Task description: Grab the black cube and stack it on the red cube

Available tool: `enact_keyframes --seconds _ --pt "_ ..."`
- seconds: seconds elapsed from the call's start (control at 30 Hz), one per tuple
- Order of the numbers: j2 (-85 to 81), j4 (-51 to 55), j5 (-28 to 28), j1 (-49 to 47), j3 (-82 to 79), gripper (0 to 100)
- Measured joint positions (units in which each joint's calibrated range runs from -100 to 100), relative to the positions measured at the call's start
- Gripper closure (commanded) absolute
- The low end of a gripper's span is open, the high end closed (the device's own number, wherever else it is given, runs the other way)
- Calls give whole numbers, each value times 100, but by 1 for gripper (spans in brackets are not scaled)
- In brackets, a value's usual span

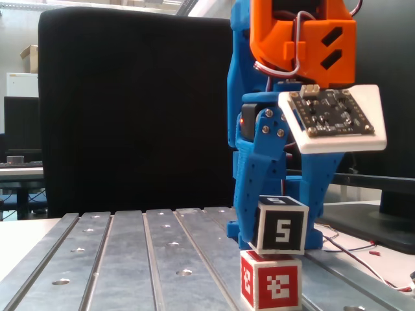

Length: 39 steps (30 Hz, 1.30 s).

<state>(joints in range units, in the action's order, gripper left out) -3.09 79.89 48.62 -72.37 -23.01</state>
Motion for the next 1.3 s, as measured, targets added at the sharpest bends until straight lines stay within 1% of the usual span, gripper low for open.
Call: enact_keyframes --seconds 0.6,0.73,1.3 --pt "34 -138 0 0 -36 82" --pt "34 -301 0 0 -172 82" --pt "34 -335 0 0 -199 82"
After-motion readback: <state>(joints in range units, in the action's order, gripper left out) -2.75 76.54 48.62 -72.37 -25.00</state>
